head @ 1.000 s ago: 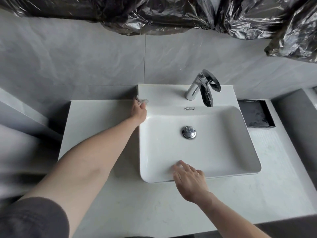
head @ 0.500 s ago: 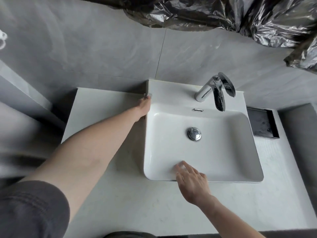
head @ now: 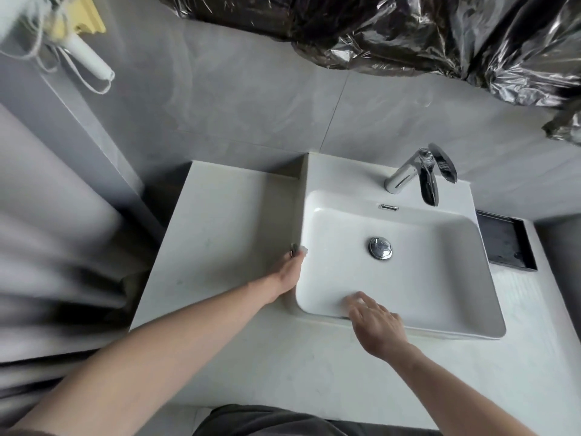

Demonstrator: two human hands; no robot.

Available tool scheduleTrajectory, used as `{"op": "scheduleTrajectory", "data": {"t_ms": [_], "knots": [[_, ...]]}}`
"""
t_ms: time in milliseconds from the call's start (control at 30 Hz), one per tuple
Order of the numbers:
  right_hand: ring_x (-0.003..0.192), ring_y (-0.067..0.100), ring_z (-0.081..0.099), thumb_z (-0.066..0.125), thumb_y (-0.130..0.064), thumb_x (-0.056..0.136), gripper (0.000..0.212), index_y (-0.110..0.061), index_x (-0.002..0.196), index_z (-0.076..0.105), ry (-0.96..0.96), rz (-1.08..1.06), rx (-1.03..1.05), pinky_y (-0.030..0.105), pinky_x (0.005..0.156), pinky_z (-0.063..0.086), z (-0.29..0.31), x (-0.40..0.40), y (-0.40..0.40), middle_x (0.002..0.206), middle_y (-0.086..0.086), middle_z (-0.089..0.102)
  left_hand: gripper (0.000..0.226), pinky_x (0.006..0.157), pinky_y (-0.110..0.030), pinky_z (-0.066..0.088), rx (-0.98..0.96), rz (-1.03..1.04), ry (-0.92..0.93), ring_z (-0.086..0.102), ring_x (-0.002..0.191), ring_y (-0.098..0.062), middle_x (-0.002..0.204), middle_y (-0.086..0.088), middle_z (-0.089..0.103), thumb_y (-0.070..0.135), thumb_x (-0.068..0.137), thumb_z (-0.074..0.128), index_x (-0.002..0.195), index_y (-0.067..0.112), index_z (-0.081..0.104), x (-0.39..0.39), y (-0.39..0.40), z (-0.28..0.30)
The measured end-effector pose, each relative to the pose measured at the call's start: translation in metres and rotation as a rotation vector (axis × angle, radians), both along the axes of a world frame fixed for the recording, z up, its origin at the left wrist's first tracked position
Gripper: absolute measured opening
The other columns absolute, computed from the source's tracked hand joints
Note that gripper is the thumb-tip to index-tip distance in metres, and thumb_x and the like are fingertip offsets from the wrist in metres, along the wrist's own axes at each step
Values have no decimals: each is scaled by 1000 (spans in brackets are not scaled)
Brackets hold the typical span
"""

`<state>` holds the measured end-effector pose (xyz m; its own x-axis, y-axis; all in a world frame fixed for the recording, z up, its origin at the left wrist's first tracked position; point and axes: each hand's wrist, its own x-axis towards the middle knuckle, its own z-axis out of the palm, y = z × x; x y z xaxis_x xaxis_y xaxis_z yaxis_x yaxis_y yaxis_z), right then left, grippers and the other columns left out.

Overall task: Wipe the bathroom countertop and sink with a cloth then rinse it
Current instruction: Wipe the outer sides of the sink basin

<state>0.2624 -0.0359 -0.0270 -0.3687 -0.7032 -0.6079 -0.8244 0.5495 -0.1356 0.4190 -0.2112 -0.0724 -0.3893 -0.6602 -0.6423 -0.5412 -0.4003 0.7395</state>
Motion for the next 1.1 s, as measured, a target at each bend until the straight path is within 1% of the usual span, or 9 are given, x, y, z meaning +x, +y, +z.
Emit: {"op": "scheduleTrajectory", "data": {"t_ms": [100,200,267,433,567,633,800,933,1100], "knots": [[130,18,52,19,-38,103,45,-41,131,55,7,-12,-6,42,104,37,0,1,1,154,-23,37,59,114,-41,37,8,-4,-2,51,131,-30,142,-8,57,53,96,34,138,17,53,-8,-14,4],[130,18,53,19,-39,104,48,-41,135,55,10,-29,-9,41,107,35,-1,1,2,155,-24,38,53,121,-40,29,-7,24,42,41,142,-30,156,-13,42,31,106,35,154,9,34,-25,-34,24],[127,18,55,18,-39,103,47,-41,130,57,9,-31,-15,41,106,36,-3,1,3,153,-24,40,53,124,-40,22,-2,52,66,33,148,-28,161,-11,34,26,108,30,157,8,27,-37,-51,37],[132,18,52,17,-41,102,49,-42,131,57,12,-41,-34,40,108,33,-10,-1,6,153,-23,40,55,122,-48,25,32,102,31,37,145,-35,157,-18,40,40,107,24,152,10,35,-61,-92,35],[153,18,29,4,-53,90,69,-45,140,51,4,-59,-43,45,121,22,-19,-5,8,160,-21,35,55,124,-36,13,26,77,40,21,153,-22,166,-1,22,33,110,24,161,13,19,-69,-97,36],[148,15,35,2,-53,87,70,-46,136,52,21,-56,-63,46,120,24,-22,-6,9,157,-20,39,57,123,-36,12,37,89,37,19,154,-20,167,2,19,35,110,24,162,16,15,-67,-93,30],[140,13,44,23,-38,103,47,-43,139,53,38,-43,-76,41,113,27,-10,-2,5,154,-20,41,60,123,-37,20,14,111,-1,28,151,-27,163,-9,31,46,109,22,157,11,31,-46,-56,17],[138,14,46,23,-37,104,46,-44,138,54,27,-59,-79,40,111,28,-3,1,3,154,-18,43,59,113,-37,38,12,114,-14,51,134,-28,146,-12,56,51,103,31,138,13,59,-16,-7,5],[138,18,47,23,-37,105,49,-44,144,52,39,-41,-60,41,112,27,-2,2,4,158,-17,41,72,108,-42,46,122,159,49,61,120,-29,130,-12,67,65,85,40,128,12,65,18,46,-7]]}}
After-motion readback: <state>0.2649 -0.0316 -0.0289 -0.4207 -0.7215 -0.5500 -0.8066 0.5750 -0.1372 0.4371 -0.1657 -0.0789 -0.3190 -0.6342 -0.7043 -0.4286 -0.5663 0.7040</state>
